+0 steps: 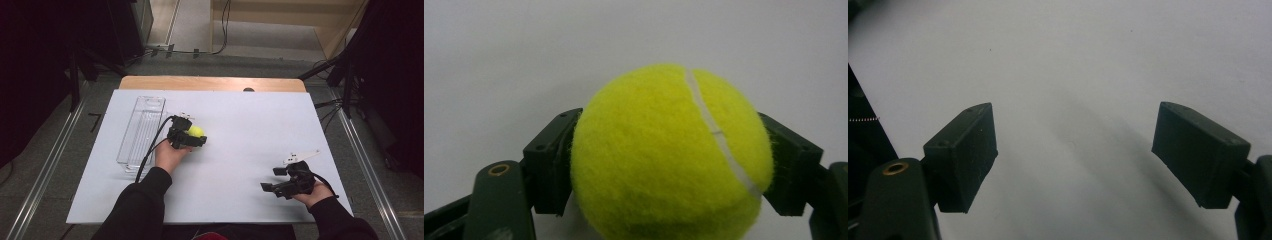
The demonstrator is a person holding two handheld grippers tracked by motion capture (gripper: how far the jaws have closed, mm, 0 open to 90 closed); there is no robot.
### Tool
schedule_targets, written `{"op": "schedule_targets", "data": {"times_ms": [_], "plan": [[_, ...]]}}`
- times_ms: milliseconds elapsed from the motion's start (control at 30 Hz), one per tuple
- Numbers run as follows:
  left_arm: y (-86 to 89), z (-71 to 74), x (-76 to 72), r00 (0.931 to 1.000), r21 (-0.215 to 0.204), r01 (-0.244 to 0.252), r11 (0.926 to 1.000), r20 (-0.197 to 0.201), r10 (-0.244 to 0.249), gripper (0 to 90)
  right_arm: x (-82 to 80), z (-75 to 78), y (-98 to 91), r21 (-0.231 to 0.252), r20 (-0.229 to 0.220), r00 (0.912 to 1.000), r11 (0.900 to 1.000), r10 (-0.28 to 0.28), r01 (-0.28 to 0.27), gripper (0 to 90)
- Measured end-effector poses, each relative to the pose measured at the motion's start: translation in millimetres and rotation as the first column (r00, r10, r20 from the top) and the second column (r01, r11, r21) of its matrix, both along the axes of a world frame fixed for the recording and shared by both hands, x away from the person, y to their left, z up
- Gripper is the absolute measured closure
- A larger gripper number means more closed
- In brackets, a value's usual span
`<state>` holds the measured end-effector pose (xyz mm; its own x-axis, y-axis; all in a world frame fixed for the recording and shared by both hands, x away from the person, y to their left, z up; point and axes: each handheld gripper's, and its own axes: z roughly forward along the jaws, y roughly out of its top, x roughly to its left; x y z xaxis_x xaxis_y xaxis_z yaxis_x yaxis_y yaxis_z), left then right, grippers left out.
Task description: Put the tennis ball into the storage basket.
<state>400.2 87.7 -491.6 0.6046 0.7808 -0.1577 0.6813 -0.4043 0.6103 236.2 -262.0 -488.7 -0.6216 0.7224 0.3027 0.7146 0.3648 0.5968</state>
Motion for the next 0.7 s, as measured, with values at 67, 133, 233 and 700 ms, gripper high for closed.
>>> {"op": "schedule_targets", "data": {"times_ms": [67, 133, 233, 700], "plan": [[-0.3, 0.0, -0.4, 1.0, 0.004, -0.001, 1.0, 0.003, 0.001, 24.1, 0.0, 0.0, -0.1, 0.0, -0.001, 1.0, 1.0, -0.002, 0.002, 16.0], [-0.4, 0.0, -0.5, 1.0, 0.004, -0.001, 1.0, 0.004, 0.001, 24.4, 0.0, 0.0, -0.1, 0.0, -0.001, 1.0, 1.0, -0.002, 0.002, 16.0], [-0.3, 0.0, -0.5, 1.0, 0.003, 0.0, 1.0, 0.003, 0.0, 24.7, 0.1, -0.1, -0.1, -0.002, 0.001, 1.0, 1.0, 0.003, -0.003, 16.0], [0.2, 0.7, 0.0, 1.0, 0.002, 0.006, 1.0, -0.004, -0.006, 25.5, 0.2, -0.2, 0.2, 0.0, 0.0, 1.0, 1.0, 0.001, -0.001, 16.0]]}}
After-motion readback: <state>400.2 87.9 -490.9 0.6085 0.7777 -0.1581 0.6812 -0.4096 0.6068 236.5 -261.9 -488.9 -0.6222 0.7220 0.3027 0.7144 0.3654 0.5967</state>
